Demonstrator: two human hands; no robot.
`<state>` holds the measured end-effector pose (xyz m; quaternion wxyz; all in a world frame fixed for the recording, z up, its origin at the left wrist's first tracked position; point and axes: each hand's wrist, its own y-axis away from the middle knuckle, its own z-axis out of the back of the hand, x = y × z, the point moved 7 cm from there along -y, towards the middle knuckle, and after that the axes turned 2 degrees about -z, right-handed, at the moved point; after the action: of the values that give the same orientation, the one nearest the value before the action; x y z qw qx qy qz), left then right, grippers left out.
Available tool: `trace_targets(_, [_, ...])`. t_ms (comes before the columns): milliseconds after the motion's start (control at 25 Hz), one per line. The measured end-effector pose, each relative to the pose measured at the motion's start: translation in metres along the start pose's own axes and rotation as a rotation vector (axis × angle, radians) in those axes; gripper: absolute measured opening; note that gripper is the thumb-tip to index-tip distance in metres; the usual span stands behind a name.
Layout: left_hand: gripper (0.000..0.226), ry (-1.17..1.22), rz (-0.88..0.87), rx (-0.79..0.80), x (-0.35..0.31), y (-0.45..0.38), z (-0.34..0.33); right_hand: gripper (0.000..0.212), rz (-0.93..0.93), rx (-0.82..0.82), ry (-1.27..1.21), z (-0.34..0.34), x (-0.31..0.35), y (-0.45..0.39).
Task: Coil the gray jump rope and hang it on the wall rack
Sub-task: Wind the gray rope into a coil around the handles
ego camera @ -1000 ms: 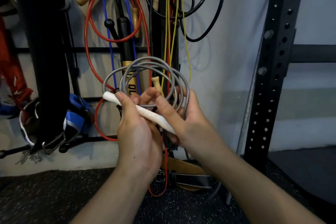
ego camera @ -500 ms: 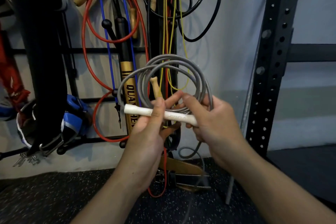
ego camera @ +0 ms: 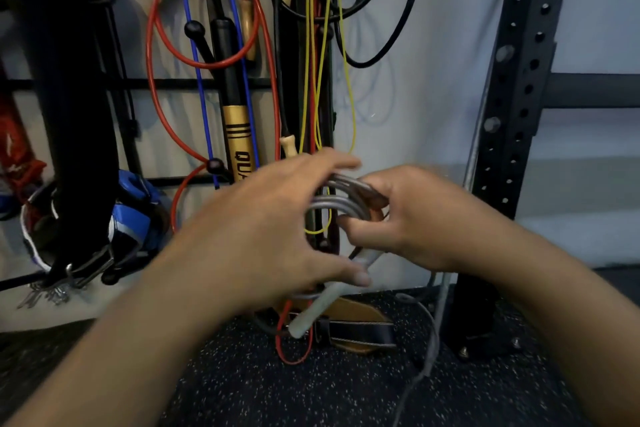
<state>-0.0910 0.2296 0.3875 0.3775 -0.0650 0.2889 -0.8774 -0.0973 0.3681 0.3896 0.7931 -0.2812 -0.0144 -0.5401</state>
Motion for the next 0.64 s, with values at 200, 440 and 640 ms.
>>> trace_targets(200, [0.077, 0.375, 0.140, 0.055, 0.000, -0.007, -0.018, 0.015, 0.100, -0.018, 0.166, 0.001, 0.016, 0.000])
trace_targets(440, [0.053, 0.573, 0.105, -0.030, 0.013, -0.009, -0.020, 0.052, 0.116, -0.069, -0.201, 0.008, 0.011, -0.002])
trace_targets(640, [0.034, 0.715, 0.134, -0.154, 0.033, -0.004, -0.009, 0.048, 0.042, -0.172, -0.585, 0.010, -0.013, -0.007])
